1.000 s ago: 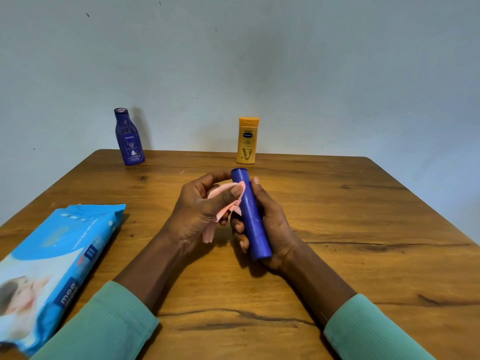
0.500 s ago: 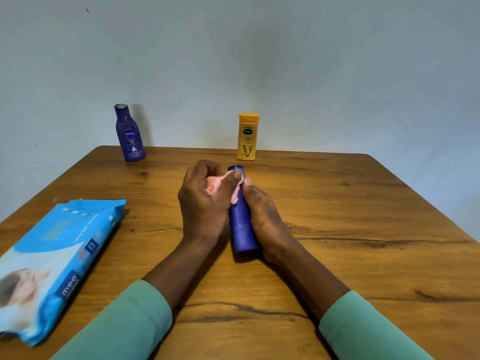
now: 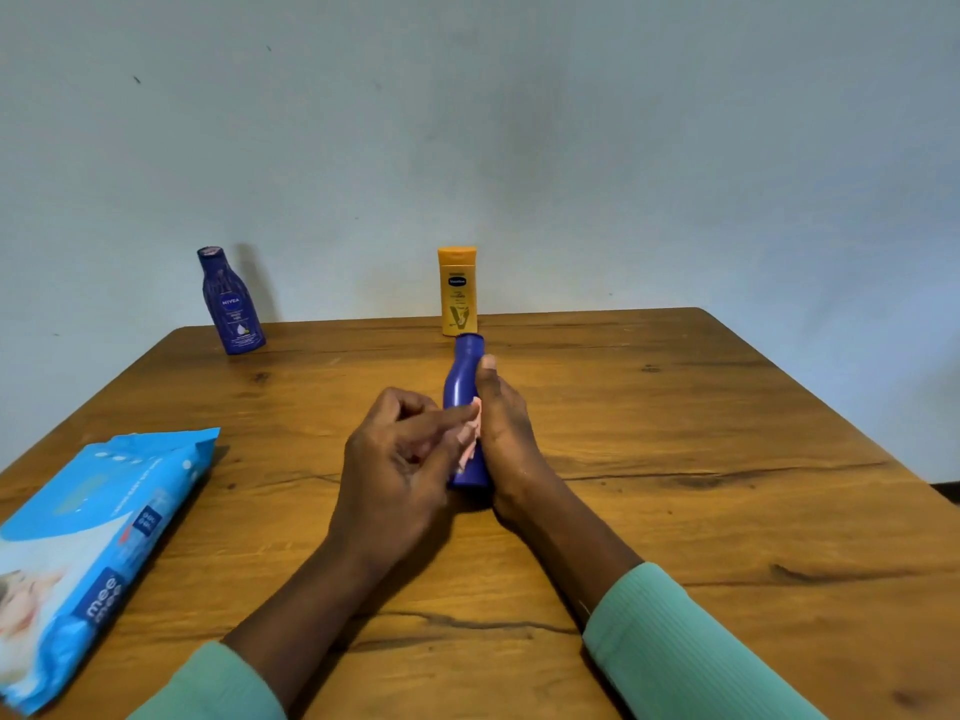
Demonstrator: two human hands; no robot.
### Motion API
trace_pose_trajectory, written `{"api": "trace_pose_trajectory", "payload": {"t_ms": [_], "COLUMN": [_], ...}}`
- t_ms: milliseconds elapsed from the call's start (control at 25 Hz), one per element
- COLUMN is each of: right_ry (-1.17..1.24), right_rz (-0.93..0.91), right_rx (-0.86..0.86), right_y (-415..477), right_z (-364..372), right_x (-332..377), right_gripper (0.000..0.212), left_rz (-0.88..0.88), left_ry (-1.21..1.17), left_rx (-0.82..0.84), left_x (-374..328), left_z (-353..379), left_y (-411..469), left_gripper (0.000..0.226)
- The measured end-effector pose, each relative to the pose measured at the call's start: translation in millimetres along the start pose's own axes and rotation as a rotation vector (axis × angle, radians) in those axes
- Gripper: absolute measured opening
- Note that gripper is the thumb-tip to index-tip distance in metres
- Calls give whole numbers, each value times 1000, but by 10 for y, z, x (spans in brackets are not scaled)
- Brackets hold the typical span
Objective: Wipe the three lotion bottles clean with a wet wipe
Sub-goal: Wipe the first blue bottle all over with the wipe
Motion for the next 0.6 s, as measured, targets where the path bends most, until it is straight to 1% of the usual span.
{"api": "trace_pose_trajectory", "payload": {"t_ms": [120,200,240,320,400,440,520,560,600], "right_ry": [-71,-44,16,207,468,573,694,715,726], "right_rz": [41,82,89,156,265,300,299,282,269], "right_rx": [87,118,111,70,43,-11,-146,-195,-207], "right_y": [-12,-31,-41,-86,-116,-104,-50,-23,-15], "right_z": [7,29,27,-21,-58,-74,-104,-110,-106], "right_x": [49,26,17,59,117,129,82,49,28], "right_gripper": [50,56,61,67,52,46,40,40,42], "left_rz": [-161,-193,-173,-70,17,21,-16,-28,-23], "left_ry": [-148,-172,-146,-51,-30,-60,-117,-115,-101], "left_rx": [-96,-105,-97,-57,4,27,30,19,11], "left_x": [32,49,30,-43,-95,-110,-105,-99,-105], "left_z": [28,35,41,67,88,91,78,77,84], "left_y": [270,288,236,81,-64,-111,-123,-105,-88], "left_gripper": [25,28,28,29,30,28,25,25,26]}}
Point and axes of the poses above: each hand's wrist, its own y-axis towards the middle knuckle, its own z-axis out of the palm, x = y × z, the point moved 2 cm from there along y, towards the middle knuckle, and after that the axes turned 7 degrees about y, right-handed, at the moved point
